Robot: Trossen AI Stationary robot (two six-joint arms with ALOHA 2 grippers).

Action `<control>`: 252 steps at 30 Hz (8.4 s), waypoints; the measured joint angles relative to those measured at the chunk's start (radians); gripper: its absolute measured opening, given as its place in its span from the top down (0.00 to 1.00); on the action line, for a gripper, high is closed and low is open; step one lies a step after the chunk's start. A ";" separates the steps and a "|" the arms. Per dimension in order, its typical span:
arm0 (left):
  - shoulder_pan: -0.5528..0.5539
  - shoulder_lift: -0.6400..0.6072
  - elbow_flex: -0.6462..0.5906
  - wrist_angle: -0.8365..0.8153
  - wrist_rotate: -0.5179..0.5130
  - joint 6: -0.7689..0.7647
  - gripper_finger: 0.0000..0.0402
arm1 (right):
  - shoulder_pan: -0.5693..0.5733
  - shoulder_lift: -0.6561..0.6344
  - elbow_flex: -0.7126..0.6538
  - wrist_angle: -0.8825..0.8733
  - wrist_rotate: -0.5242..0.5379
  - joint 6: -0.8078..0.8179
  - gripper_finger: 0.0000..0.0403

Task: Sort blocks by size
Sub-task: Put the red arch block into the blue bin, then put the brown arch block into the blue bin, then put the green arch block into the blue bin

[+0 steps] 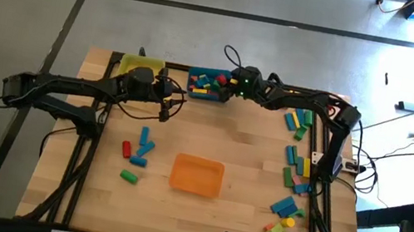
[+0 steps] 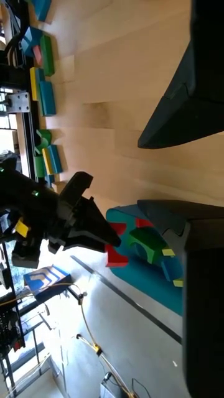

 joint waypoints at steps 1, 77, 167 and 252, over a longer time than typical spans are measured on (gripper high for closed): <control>0.000 0.000 0.000 -0.002 0.000 -0.006 0.68 | 0.000 0.000 0.000 -0.003 0.001 -0.001 0.63; 0.000 0.000 0.000 -0.013 0.000 -0.009 0.68 | -0.297 -0.275 -0.214 -0.751 0.315 0.195 0.41; 0.000 0.000 0.000 -0.012 0.000 -0.002 0.68 | 0.029 -0.011 0.114 -0.161 0.070 0.048 0.84; 0.000 0.000 0.000 -0.013 0.000 -0.024 0.68 | 0.501 -0.582 0.053 -1.638 0.391 0.531 0.62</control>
